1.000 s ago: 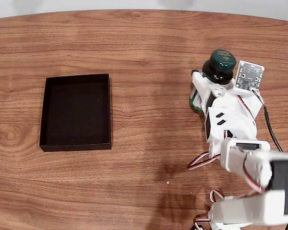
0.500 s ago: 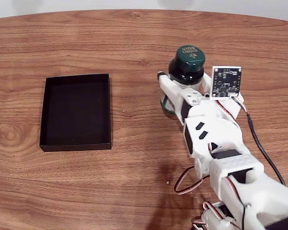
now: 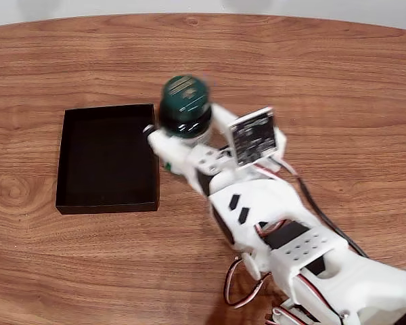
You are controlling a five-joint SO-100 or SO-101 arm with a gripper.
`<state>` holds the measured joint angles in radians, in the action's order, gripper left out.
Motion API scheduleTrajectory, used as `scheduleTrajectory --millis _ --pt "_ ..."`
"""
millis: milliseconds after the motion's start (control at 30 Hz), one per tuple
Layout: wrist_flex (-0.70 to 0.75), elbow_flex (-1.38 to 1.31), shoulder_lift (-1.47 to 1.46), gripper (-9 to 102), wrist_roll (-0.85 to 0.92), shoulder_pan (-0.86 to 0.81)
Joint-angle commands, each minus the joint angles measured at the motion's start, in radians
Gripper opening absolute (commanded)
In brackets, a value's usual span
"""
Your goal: Pick up the pill bottle and place it in the black box.
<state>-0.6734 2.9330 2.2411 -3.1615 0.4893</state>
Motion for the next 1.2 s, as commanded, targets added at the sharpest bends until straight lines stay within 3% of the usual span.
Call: scheduleTrajectory --millis 0,367,1167 --pt "-0.094 -0.130 -0.057 16 -0.018 0.054" --pt "-0.196 -0.311 -0.313 16 -0.044 0.161" --pt "-0.370 -0.655 -0.793 16 -0.031 0.183"
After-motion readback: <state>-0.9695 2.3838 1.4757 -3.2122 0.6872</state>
